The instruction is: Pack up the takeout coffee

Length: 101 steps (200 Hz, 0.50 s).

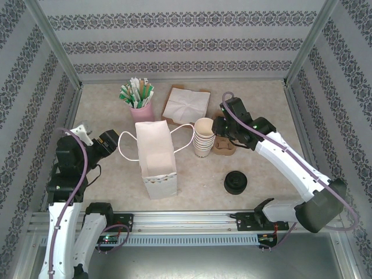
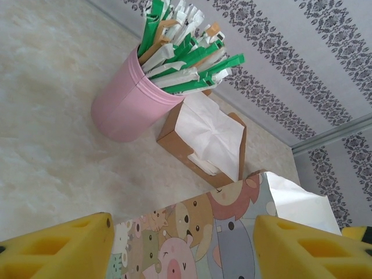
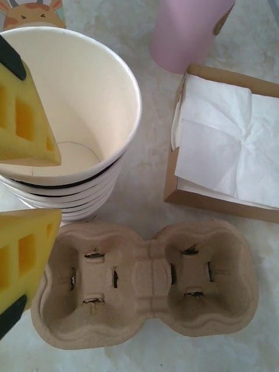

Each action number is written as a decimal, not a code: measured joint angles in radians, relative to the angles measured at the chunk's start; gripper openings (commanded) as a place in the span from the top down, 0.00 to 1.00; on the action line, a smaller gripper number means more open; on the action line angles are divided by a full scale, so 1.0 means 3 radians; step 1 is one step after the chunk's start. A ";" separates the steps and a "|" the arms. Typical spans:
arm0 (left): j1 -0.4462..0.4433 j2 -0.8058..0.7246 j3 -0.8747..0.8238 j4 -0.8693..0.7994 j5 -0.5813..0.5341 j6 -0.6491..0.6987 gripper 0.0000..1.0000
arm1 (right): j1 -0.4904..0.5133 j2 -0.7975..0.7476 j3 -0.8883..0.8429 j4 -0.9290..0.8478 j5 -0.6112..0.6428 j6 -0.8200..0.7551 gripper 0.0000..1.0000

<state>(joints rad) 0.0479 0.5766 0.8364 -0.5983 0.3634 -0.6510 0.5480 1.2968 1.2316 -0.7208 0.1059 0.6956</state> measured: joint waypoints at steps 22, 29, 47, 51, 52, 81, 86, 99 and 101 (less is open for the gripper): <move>0.0000 0.0000 -0.0031 -0.0001 0.0024 -0.0028 0.36 | 0.0000 0.0008 0.0000 0.0052 -0.0001 0.0056 0.78; 0.0000 0.0000 -0.0036 -0.0001 0.0034 -0.0033 0.36 | 0.0001 0.0008 0.0000 0.0066 -0.0001 0.0070 0.78; 0.0000 0.0000 -0.0046 0.0000 0.0061 -0.0041 0.36 | 0.0023 0.0013 0.0000 0.0084 -0.0003 0.0108 0.78; 0.0000 0.0000 -0.0046 -0.0001 0.0064 -0.0041 0.36 | 0.0024 0.0014 0.0000 0.0086 -0.0003 0.0109 0.78; 0.0000 0.0000 -0.0047 -0.0001 0.0065 -0.0041 0.36 | 0.0025 0.0015 0.0000 0.0089 -0.0003 0.0111 0.78; 0.0000 0.0000 -0.0053 0.0000 0.0075 -0.0041 0.37 | 0.0043 0.0034 -0.0001 0.0102 -0.0001 0.0121 0.77; 0.0000 0.0000 -0.0055 -0.0001 0.0075 -0.0042 0.37 | 0.0043 0.0037 -0.0001 0.0102 0.0004 0.0121 0.77; 0.0000 0.0000 -0.0061 0.0000 0.0076 -0.0042 0.37 | 0.0043 0.0041 -0.0001 0.0100 0.0018 0.0121 0.77; 0.0000 0.0000 -0.0062 0.0000 0.0076 -0.0042 0.37 | 0.0043 0.0041 -0.0001 0.0100 0.0023 0.0121 0.76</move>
<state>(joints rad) 0.0479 0.5766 0.8177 -0.5983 0.3862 -0.6636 0.5610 1.3090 1.2312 -0.6907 0.1127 0.7319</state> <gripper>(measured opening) 0.632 0.231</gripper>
